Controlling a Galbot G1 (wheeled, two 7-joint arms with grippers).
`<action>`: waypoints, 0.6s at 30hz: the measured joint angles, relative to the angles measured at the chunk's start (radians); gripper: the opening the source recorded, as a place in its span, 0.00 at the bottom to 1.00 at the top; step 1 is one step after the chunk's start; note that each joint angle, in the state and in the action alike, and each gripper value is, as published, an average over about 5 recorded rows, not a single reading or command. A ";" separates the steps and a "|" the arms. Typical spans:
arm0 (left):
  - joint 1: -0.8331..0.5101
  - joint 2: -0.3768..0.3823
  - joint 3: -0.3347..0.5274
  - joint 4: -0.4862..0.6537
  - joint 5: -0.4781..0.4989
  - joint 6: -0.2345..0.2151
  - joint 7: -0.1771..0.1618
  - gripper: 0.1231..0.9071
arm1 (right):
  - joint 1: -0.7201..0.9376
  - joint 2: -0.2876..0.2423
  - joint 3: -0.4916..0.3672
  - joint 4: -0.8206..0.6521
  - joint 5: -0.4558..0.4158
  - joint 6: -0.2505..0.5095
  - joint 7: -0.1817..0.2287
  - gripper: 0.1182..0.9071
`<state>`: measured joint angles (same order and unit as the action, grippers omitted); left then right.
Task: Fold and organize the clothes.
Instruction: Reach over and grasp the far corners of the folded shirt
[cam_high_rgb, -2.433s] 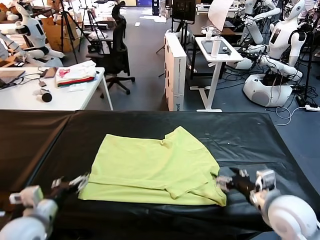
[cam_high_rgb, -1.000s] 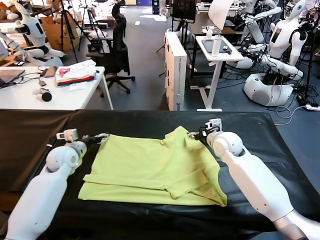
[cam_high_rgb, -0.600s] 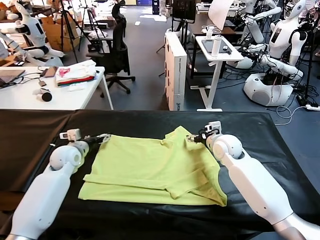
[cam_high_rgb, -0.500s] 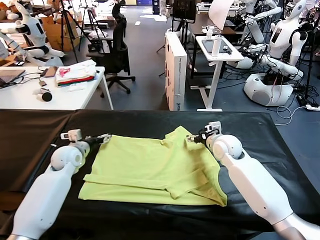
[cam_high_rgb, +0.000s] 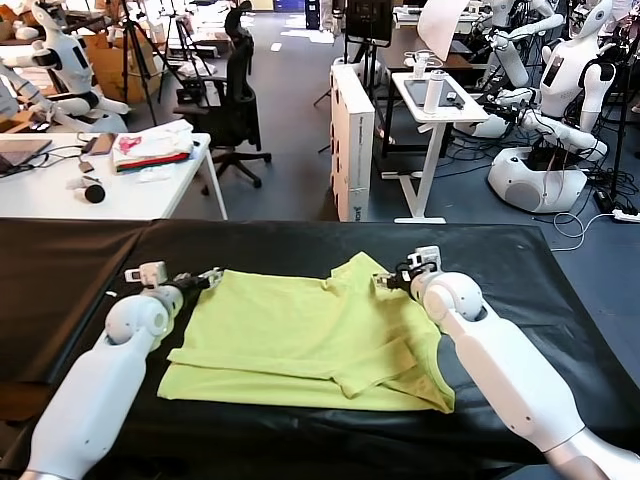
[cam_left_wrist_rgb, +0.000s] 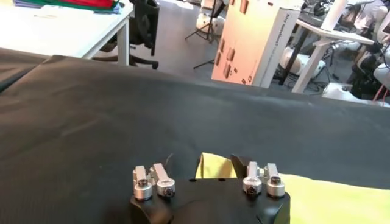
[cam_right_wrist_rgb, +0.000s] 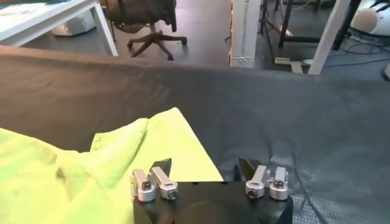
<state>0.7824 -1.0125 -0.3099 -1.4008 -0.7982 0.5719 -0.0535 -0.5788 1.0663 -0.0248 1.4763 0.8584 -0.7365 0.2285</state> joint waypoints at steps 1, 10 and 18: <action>0.001 0.000 0.000 0.000 0.000 -0.001 0.002 0.49 | 0.000 0.000 0.000 0.000 0.000 0.000 0.000 0.35; 0.003 -0.004 0.003 -0.001 0.001 -0.002 0.018 0.13 | -0.004 0.003 0.003 -0.007 -0.003 0.000 -0.002 0.04; 0.002 -0.005 0.004 0.001 0.001 -0.006 0.021 0.09 | -0.008 0.004 0.012 -0.002 -0.009 0.000 -0.011 0.03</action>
<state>0.7847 -1.0173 -0.3063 -1.4002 -0.7973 0.5659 -0.0330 -0.5871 1.0701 -0.0130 1.4740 0.8493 -0.7365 0.2172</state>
